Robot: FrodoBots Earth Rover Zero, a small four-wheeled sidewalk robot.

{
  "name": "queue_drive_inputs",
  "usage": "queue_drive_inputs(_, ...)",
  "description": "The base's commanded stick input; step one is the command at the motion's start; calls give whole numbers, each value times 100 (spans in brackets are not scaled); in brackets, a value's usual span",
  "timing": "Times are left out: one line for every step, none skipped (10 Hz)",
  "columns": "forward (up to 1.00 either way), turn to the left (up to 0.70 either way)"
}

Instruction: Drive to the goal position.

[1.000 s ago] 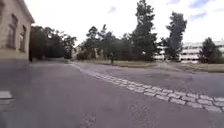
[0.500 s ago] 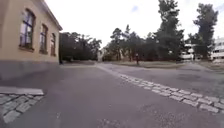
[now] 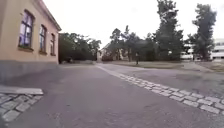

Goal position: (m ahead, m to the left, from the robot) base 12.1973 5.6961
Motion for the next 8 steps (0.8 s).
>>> queue_drive_inputs(0, 0)
queue_drive_inputs(0, 42)
queue_drive_inputs(0, 70)
queue_drive_inputs(0, 70)
queue_drive_inputs(0, 70)
queue_drive_inputs(0, 70)
queue_drive_inputs(0, 70)
queue_drive_inputs(0, 70)
